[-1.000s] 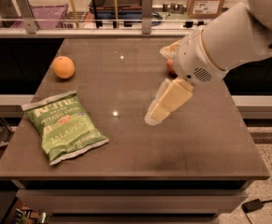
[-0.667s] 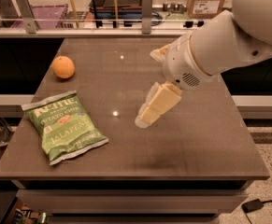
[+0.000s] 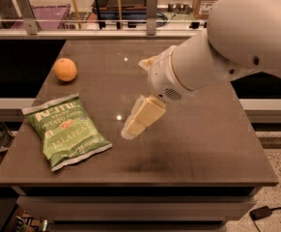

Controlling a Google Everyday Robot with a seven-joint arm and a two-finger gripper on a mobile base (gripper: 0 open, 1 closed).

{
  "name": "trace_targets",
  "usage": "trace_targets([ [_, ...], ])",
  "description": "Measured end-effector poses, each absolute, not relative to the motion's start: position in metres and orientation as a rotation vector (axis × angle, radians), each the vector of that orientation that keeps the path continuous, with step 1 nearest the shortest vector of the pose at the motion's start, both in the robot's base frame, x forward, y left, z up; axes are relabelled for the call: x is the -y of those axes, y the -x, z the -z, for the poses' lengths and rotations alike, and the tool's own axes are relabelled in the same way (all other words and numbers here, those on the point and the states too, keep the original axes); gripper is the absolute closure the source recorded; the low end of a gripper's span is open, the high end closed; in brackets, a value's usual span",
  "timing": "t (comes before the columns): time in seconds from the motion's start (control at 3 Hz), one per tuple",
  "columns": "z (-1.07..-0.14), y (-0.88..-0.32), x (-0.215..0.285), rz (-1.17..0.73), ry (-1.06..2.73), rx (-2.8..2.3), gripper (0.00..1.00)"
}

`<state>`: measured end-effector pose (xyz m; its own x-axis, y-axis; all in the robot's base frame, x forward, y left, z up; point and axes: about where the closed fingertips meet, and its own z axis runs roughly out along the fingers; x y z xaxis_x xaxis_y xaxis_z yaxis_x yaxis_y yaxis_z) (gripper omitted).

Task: Pick green jalapeno chip bag

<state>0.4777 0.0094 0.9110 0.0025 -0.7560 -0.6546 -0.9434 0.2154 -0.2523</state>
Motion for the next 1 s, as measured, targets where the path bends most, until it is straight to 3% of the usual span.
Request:
trace_targets([
  [1.0,-0.864,-0.469,-0.070,-0.482,1.630,-1.744,0.00],
])
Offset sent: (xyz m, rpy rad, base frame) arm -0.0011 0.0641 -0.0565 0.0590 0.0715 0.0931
